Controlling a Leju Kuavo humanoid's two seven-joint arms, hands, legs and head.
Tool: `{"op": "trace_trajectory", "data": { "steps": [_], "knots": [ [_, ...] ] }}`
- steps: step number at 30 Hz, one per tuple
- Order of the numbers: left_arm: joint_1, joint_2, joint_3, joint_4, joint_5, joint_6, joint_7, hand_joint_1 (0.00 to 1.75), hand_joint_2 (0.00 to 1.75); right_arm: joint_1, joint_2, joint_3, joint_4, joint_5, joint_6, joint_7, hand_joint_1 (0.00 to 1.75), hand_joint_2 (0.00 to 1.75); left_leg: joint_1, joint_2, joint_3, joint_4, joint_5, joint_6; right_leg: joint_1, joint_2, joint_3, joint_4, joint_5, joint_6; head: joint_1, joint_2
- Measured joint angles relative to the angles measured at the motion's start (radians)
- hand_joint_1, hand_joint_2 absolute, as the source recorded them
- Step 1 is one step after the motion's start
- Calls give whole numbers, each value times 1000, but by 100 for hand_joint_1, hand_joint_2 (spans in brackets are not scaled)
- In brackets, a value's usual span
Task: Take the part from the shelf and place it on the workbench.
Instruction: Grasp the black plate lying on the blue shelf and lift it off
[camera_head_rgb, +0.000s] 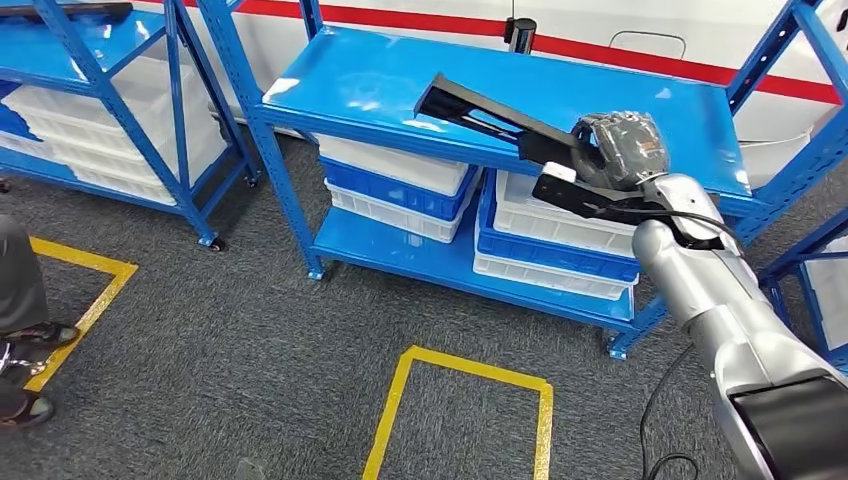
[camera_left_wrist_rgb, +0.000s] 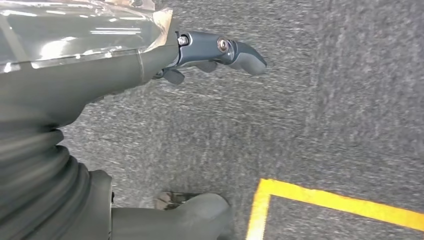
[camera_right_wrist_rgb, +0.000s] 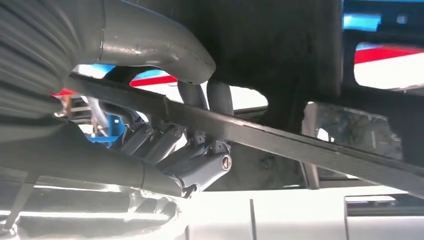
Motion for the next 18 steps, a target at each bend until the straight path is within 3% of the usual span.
{"op": "trace_trajectory", "data": {
  "steps": [1,3,5,6,8,9,11,12,13,15,16,17,18],
  "knots": [
    [0,-1,0,0,0,-1,0,0,175,3,-4,-2,0,0,-2,2,175,175,0,0,-17,1,13,-1,-1,0,-5,56,-24,3,0,0],
    [0,-2,0,0,-1,-3,2,0,175,12,-7,-7,-2,0,-4,7,175,175,1,2,-51,3,39,-5,-5,0,18,103,-10,26,0,0],
    [-1,-2,-1,0,-3,-5,4,0,175,24,-11,-16,-11,3,-4,9,175,175,4,4,-86,10,62,-13,-12,-1,99,26,26,50,0,0],
    [-1,-1,-1,0,-3,-6,6,0,175,27,-14,-21,-18,4,-4,9,175,175,4,3,-103,18,71,-19,-12,-1,155,-47,23,54,0,0],
    [-2,-1,-1,-1,-4,-7,8,0,175,30,-18,-31,-36,7,-5,9,175,175,2,3,-125,30,90,-31,-7,1,226,-160,-8,41,0,0],
    [-2,0,-1,-1,-4,-7,8,0,175,31,-20,-35,-42,7,-5,9,175,175,0,3,-130,32,99,-35,-1,2,237,-183,-19,33,-1,0],
    [-2,1,-1,-1,-5,-7,9,0,175,37,-23,-40,-46,8,-6,9,175,175,3,0,-139,36,105,-42,-7,0,224,-181,-10,16,-2,0],
    [-1,1,-1,-1,-5,-7,9,0,175,40,-23,-42,-47,8,-6,10,175,175,5,-1,-148,53,82,-47,-9,-2,216,-178,0,7,-3,0],
    [-1,2,-1,-1,-5,-7,9,0,175,44,-23,-43,-49,9,-7,10,175,175,8,-1,-160,87,39,-53,-12,-4,205,-177,12,-3,-4,0],
    [0,2,-1,-1,-5,-7,9,0,175,46,-25,-45,-55,9,-7,11,175,175,11,-1,-188,205,-67,-64,-9,-5,180,-176,37,-14,-5,0],
    [0,2,-1,-1,-5,-7,9,0,175,47,-25,-46,-57,9,-7,11,175,175,12,-1,-198,269,-100,-66,-7,-4,166,-175,49,-16,-6,0],
    [-1,2,-1,-1,-5,-7,9,0,175,48,-26,-47,-59,9,-8,11,175,175,13,-1,-197,314,-110,-67,-5,-4,152,-175,60,-16,-6,0],
    [-1,2,-1,-1,-5,-7,9,0,175,49,-28,-49,-59,9,-8,11,175,175,14,-1,-183,331,-102,-65,-3,-4,139,-175,71,-16,-6,0]
  ]
}}
